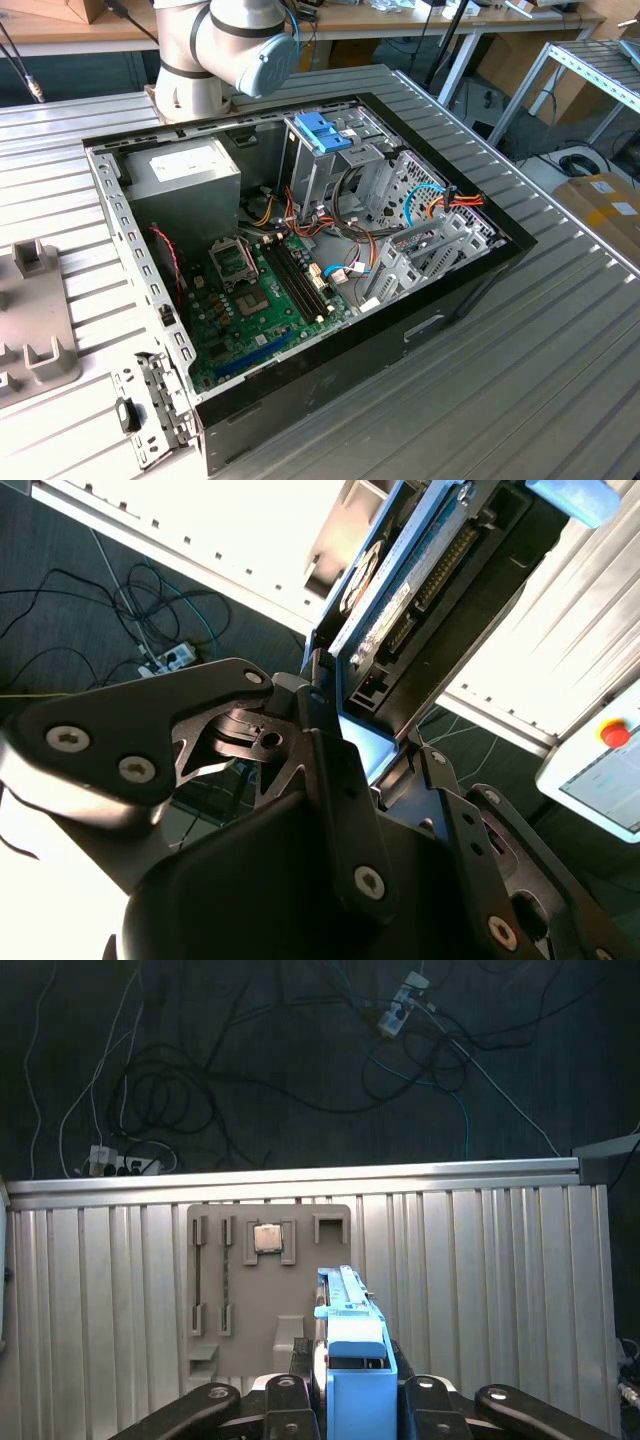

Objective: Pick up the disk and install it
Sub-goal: 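Pick up the disk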

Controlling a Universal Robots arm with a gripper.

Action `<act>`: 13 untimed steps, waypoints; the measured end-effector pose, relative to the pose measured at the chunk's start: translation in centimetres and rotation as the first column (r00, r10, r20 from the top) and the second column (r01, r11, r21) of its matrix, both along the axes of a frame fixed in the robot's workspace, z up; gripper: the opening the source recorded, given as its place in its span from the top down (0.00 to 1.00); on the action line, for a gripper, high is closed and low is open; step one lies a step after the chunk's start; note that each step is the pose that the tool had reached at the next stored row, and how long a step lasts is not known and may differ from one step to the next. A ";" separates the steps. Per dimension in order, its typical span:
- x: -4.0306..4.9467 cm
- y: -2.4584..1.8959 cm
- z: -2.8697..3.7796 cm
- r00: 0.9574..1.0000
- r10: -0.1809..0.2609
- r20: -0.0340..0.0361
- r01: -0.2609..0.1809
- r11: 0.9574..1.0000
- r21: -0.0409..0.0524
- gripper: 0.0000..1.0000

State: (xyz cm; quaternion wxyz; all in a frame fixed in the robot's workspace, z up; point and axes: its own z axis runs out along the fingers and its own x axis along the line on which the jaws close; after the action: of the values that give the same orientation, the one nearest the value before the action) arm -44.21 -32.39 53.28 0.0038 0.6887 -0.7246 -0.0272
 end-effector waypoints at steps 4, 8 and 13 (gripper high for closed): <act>0.13 0.00 0.00 1.000 0.000 0.000 0.000 1.000 0.000 0.63; 0.22 0.00 0.00 1.000 0.000 0.000 0.000 1.000 0.000 0.63; 0.37 0.00 0.00 1.000 0.000 0.000 0.000 1.000 0.000 0.63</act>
State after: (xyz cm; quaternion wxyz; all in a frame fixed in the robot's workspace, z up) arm -43.84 -32.39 53.28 0.0038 0.6887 -0.7246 -0.0272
